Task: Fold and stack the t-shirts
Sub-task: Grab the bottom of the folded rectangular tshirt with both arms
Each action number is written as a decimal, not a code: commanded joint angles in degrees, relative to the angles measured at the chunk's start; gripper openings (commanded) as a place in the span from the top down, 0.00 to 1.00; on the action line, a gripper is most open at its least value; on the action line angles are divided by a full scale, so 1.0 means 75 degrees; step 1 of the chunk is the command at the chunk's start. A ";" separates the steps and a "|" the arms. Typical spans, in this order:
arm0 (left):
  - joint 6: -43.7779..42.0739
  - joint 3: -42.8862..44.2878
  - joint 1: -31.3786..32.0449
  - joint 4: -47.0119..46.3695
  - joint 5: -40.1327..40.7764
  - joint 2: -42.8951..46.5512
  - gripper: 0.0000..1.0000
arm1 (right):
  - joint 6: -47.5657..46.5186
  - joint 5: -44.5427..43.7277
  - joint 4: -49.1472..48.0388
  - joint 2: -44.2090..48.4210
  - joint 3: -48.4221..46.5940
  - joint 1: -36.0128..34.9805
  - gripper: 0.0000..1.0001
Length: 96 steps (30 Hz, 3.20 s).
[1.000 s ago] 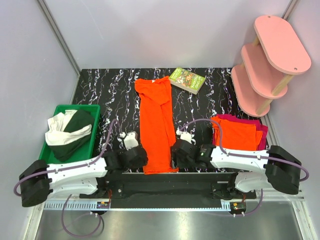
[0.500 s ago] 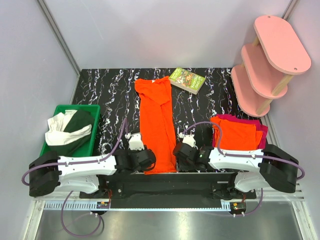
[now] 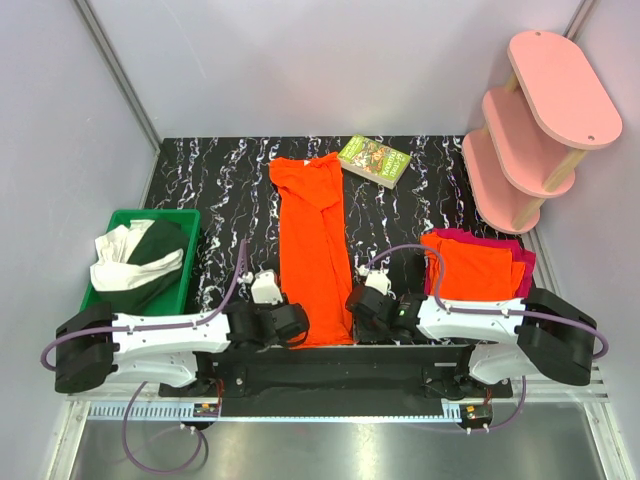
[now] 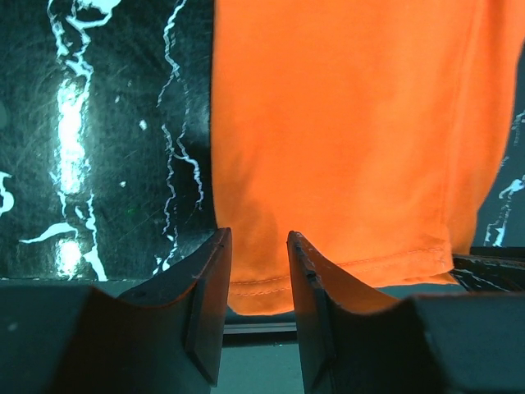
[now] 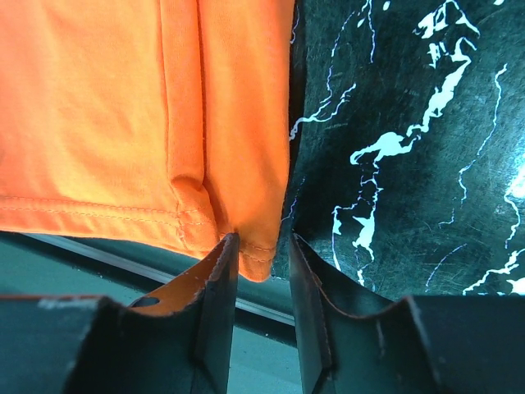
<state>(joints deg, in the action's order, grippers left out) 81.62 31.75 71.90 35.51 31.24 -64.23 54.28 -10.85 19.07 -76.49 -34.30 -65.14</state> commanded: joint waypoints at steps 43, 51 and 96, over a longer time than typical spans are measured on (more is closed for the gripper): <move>0.1679 0.0150 0.1265 0.0832 -0.1084 -0.1210 0.64 | 0.0122 0.0228 0.0738 0.0132 0.0250 -0.0056 0.67; 0.1785 0.0173 0.1335 0.0868 -0.1025 -0.1350 0.79 | 0.0157 0.0181 0.0750 0.0109 0.0250 -0.0068 0.68; 0.2348 0.0267 0.1792 0.1032 0.0147 -0.1642 0.57 | -0.0136 0.0158 0.0809 -0.0219 -0.0149 -0.0056 0.66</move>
<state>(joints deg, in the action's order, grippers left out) 97.84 33.98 85.25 45.93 30.48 -74.91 54.48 -9.21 21.76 -76.69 -35.07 -65.14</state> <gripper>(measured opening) 0.428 0.343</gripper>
